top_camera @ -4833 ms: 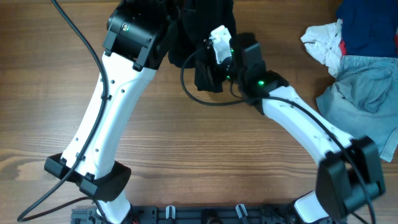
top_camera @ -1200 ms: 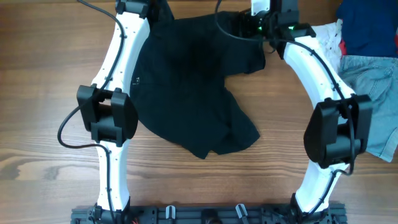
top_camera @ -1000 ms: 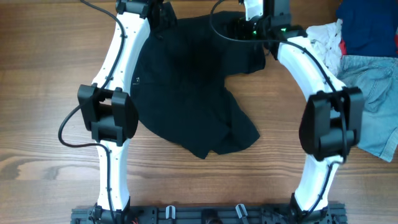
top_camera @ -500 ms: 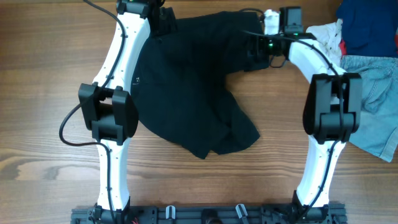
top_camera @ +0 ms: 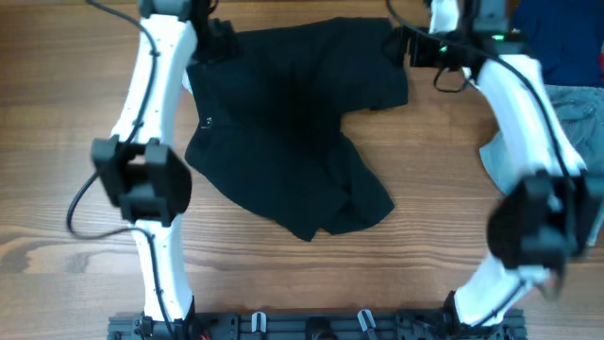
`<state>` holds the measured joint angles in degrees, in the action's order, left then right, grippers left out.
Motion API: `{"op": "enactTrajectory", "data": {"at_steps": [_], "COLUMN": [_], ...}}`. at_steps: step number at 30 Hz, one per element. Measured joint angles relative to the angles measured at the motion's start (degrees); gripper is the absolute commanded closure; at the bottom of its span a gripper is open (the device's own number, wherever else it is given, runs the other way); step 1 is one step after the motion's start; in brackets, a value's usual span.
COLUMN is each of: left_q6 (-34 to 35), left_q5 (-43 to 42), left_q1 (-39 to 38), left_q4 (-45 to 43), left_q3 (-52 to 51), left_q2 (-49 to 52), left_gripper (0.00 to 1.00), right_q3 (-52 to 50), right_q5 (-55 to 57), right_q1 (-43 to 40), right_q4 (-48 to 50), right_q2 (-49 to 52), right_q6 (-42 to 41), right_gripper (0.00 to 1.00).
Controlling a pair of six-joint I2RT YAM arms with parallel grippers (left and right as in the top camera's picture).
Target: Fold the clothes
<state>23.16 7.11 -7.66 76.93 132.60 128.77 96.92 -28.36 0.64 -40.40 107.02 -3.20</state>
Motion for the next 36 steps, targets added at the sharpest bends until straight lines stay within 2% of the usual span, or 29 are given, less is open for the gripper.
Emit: {"op": "enactTrajectory", "data": {"at_steps": [6, 10, 13, 17, 20, 23, 26, 36], "left_q6": [0.04, 0.02, 0.35, 2.49, 5.25, 8.96, 11.89, 18.23], "left_q5": [-5.40, -7.52, -8.11, -8.52, -7.72, -5.62, -4.61, -3.74], "left_q1": [-0.42, -1.64, -2.97, -4.55, -5.60, -6.62, -7.43, -8.63], "left_q4": [10.78, 17.07, 19.34, 19.32, 19.37, 18.18, 13.09, -4.57], "left_q3": [0.44, 0.74, 0.52, -1.51, -6.14, -12.79, -19.93, -45.77], "left_q2": [-10.34, -11.56, -10.88, -10.86, -10.86, -10.88, -11.23, -18.49], "left_gripper": [0.07, 0.14, 0.14, 0.15, 0.15, 0.15, 0.15, 0.16], "right_q3": [0.74, 0.74, 0.70, -2.45, -9.22, -16.63, -22.40, -25.99], "right_q5": [-2.91, -3.37, -3.34, -3.13, -2.80, -2.01, -1.14, 12.90], "right_q1": [0.02, 0.02, 0.02, 0.39, 2.08, 4.72, 7.63, 18.03], "right_q4": [-14.91, -22.21, -27.34, -28.83, -25.62, -21.29, -16.65, -11.54], "right_q2": [-12.11, -13.27, -13.29, -13.29, -13.33, -13.33, -13.33, -13.33], "right_q6": [-0.13, 0.02, 0.48, 0.85, 0.46, -1.05, -2.47, -7.39], "right_gripper": [0.00, 0.01, 0.01, 0.01, 0.01, 0.01, 0.01, 0.00]}}
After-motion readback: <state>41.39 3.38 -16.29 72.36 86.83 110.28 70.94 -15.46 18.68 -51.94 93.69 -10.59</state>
